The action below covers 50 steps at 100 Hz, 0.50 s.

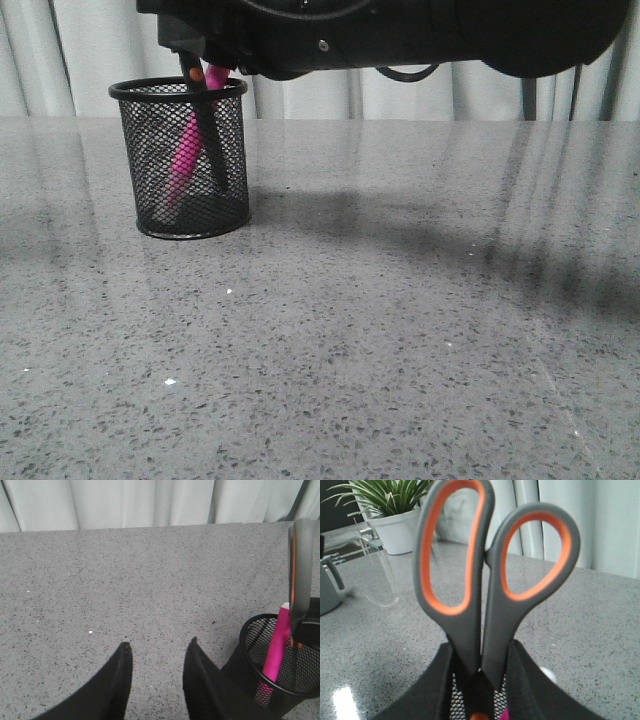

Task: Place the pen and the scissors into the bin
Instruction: 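Lower the scissors blades-first into the cup and open the right gripper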

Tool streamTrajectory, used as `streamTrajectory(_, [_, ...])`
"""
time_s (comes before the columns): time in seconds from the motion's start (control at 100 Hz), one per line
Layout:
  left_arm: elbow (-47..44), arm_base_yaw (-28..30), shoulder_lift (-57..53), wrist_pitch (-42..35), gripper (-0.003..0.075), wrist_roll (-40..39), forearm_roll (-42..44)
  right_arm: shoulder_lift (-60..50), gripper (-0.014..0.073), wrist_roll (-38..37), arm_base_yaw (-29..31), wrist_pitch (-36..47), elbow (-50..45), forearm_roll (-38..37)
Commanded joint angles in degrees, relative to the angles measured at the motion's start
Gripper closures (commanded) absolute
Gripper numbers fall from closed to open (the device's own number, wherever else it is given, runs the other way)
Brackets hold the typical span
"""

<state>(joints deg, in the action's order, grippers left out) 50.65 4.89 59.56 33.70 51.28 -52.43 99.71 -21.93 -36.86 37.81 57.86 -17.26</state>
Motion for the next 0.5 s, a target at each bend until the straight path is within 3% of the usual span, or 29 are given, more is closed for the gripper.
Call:
streamTrajectory(0.0, [1.5, 0.0, -1.2, -2.4, 0.0493, -0.5, -2.0, -2.5, 0.0669, 0.3, 0.0, 4.3, 1.2, -0.1])
streamTrajectory(0.16, [1.5, 0.0, -1.2, -2.4, 0.0493, -0.5, -2.0, -2.5, 0.0608, 0.3, 0.0, 4.4, 1.2, -0.1])
streamTrajectory(0.38, [1.5, 0.0, -1.2, -2.4, 0.0493, -0.5, -2.0, -2.5, 0.0361, 0.3, 0.3, 4.8, 1.2, -0.1])
streamTrajectory(0.49, [1.5, 0.0, -1.2, -2.4, 0.0493, -0.5, -2.0, -2.8, 0.0285, 0.3, 0.4, 6.0, 1.2, -0.1])
